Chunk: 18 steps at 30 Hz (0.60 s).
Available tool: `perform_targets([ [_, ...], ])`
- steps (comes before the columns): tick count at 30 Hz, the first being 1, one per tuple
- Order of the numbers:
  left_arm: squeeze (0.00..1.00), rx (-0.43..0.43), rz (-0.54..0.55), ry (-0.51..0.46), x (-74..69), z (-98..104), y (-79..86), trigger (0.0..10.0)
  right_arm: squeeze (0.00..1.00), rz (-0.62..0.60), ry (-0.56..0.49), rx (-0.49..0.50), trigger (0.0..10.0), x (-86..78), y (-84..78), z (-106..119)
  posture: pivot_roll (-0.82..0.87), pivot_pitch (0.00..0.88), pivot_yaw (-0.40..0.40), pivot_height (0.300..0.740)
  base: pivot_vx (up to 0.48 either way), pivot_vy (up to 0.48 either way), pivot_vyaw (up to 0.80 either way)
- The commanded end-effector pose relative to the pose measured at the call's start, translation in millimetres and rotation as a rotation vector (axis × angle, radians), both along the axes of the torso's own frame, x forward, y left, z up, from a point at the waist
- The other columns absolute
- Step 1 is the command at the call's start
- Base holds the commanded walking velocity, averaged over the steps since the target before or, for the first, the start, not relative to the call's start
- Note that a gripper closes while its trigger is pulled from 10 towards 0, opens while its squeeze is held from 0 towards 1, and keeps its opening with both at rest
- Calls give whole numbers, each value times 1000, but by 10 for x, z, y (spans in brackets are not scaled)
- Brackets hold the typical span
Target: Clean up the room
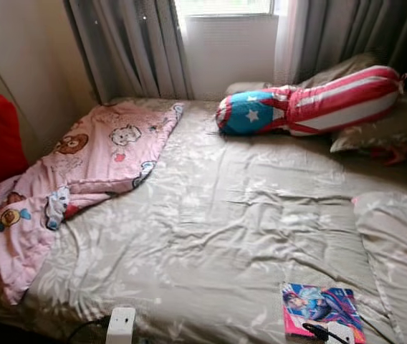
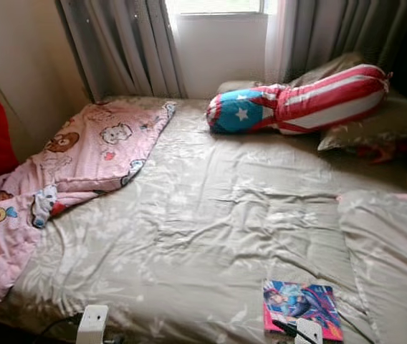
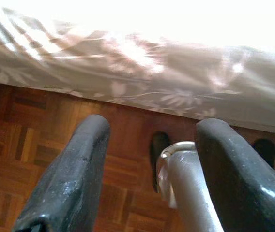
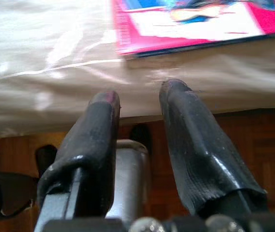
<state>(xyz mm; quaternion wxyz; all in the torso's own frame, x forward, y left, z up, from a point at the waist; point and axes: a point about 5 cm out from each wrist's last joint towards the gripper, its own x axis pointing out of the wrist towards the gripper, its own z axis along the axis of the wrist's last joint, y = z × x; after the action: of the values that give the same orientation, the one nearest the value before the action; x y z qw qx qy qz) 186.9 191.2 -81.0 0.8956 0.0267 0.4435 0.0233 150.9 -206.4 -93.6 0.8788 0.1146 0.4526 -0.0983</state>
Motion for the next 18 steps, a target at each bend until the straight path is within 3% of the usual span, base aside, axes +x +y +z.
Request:
perform_targets([
  [1, 0, 18, 14, 19, -26, -8, 64, 10000, 0, 20, -2, 19, 10000, 27, 96, -5, -35, 0, -5, 740, 0, 465, 0],
  [12, 0, 24, 19, 28, -39, -11, 90, 10000, 0, 43, 2, 11, 10000, 22, 97, -7, -32, 0, -6, 740, 0, 465, 0],
  [18, 0, 39, 34, 26, -71, 14, 292, 10000, 0, 32, 6, 16, 10000, 14, 99, -12, -31, 0, -4, 740, 0, 467, 610],
])
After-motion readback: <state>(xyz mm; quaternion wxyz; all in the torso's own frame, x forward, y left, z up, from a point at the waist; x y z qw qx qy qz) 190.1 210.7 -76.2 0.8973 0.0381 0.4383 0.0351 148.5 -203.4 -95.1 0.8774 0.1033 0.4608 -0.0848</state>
